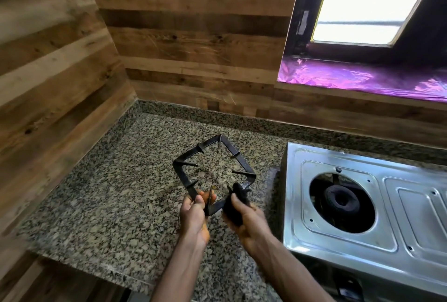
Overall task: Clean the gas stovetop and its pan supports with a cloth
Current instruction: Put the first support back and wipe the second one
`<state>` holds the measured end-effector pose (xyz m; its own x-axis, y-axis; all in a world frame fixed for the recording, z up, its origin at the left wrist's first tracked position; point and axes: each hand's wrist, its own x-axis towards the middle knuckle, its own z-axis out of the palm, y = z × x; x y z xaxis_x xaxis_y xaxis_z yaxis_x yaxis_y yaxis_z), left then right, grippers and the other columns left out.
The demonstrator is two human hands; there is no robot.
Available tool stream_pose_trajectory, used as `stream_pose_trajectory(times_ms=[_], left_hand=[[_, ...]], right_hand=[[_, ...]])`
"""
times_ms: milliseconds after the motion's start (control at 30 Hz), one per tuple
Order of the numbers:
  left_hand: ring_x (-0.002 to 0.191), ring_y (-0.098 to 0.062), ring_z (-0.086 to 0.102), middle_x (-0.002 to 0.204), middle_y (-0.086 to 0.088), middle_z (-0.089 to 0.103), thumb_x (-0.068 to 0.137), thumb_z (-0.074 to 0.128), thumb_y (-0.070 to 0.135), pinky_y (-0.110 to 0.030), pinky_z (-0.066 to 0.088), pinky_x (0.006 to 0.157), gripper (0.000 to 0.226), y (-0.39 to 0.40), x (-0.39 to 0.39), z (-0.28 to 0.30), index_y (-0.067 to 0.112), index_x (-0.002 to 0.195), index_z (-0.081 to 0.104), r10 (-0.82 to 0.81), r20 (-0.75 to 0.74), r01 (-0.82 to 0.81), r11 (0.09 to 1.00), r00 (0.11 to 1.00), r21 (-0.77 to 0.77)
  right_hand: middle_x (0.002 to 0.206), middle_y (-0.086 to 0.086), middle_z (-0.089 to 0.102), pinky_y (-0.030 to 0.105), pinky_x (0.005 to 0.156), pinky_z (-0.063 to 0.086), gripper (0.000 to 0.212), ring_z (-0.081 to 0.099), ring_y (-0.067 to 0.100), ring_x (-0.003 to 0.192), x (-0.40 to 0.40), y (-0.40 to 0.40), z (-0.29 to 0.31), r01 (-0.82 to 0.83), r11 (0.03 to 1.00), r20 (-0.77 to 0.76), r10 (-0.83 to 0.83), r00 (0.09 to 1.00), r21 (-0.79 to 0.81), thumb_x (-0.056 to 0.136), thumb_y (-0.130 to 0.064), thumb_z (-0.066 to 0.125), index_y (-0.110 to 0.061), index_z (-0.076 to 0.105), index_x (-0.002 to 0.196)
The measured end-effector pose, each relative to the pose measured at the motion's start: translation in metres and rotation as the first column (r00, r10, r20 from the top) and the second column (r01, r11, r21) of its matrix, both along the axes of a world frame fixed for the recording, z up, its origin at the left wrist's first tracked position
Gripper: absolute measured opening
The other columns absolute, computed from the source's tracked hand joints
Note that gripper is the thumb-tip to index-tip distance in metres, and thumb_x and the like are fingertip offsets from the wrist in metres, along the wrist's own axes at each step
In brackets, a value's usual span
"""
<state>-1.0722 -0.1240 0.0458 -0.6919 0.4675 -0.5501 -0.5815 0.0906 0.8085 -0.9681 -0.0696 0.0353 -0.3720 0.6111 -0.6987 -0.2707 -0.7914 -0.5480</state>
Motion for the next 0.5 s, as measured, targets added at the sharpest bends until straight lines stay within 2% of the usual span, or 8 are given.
stream_pose_trajectory(times_ms=[67, 167, 300, 367, 433, 500], left_hand=[[0.089, -0.017, 0.064, 0.099, -0.013, 0.068, 0.104, 0.040, 0.007, -0.033, 0.049, 0.085, 0.016, 0.002, 0.008, 0.001, 0.008, 0.108, 0.056, -0.031, -0.031, 0.030, 0.999, 0.999, -0.033], [0.087, -0.011, 0.062, 0.097, -0.008, 0.069, 0.104, 0.041, 0.007, -0.023, 0.046, 0.072, 0.020, 0.004, 0.012, 0.005, 0.013, 0.099, 0.060, -0.017, -0.125, 0.011, 0.999, 0.992, -0.048], [0.086, -0.011, 0.064, 0.102, -0.010, 0.071, 0.104, 0.041, 0.010, -0.024, 0.045, 0.066, 0.022, 0.004, 0.006, 0.007, 0.005, 0.112, 0.061, -0.026, -0.111, 0.019, 0.997, 0.993, -0.070], [0.088, -0.012, 0.064, 0.106, -0.011, 0.071, 0.104, 0.041, 0.009, -0.026, 0.046, 0.073, 0.022, 0.003, 0.008, 0.007, 0.005, 0.118, 0.058, -0.050, -0.076, 0.046, 0.998, 0.996, -0.052], [0.090, -0.013, 0.063, 0.107, -0.010, 0.070, 0.104, 0.042, 0.009, -0.030, 0.044, 0.090, 0.020, 0.004, 0.012, 0.008, 0.005, 0.121, 0.052, -0.049, -0.068, 0.046, 0.998, 0.996, -0.053], [0.099, -0.021, 0.063, 0.113, -0.012, 0.067, 0.104, 0.043, 0.012, -0.036, 0.045, 0.095, 0.027, 0.006, 0.013, 0.008, 0.007, 0.130, 0.048, -0.036, -0.040, 0.033, 0.997, 0.999, -0.067]], right_hand=[[0.093, 0.013, 0.077, 0.039, 0.085, 0.058, 0.024, 0.071, 0.026, 0.094, -0.012, -0.011, 0.000, -0.055, 0.998, 0.058, 0.054, 0.997, 0.023, 0.085, -0.007, 0.075, -0.001, 0.069, 0.107], [0.092, 0.012, 0.077, 0.035, 0.078, 0.059, 0.027, 0.073, 0.023, 0.087, -0.021, -0.018, -0.005, -0.041, 0.997, 0.108, 0.033, 0.994, 0.070, 0.084, -0.009, 0.077, -0.003, 0.069, 0.109], [0.095, 0.011, 0.078, 0.035, 0.080, 0.059, 0.026, 0.073, 0.025, 0.092, -0.016, -0.020, -0.008, -0.132, 0.987, 0.090, 0.124, 0.988, 0.092, 0.084, -0.010, 0.077, -0.003, 0.071, 0.108], [0.097, 0.013, 0.077, 0.035, 0.077, 0.058, 0.025, 0.072, 0.027, 0.092, -0.014, -0.008, -0.007, -0.034, 0.998, 0.052, 0.031, 0.998, 0.048, 0.085, -0.010, 0.076, -0.002, 0.070, 0.108], [0.098, 0.015, 0.076, 0.035, 0.078, 0.058, 0.026, 0.071, 0.027, 0.093, -0.014, 0.000, -0.007, 0.071, 0.997, 0.048, -0.072, 0.996, 0.026, 0.085, -0.008, 0.075, -0.001, 0.069, 0.110], [0.095, 0.013, 0.077, 0.036, 0.083, 0.059, 0.023, 0.073, 0.026, 0.093, -0.017, -0.008, -0.006, 0.014, 0.999, 0.066, -0.017, 0.998, 0.045, 0.086, -0.006, 0.074, -0.002, 0.069, 0.108]])
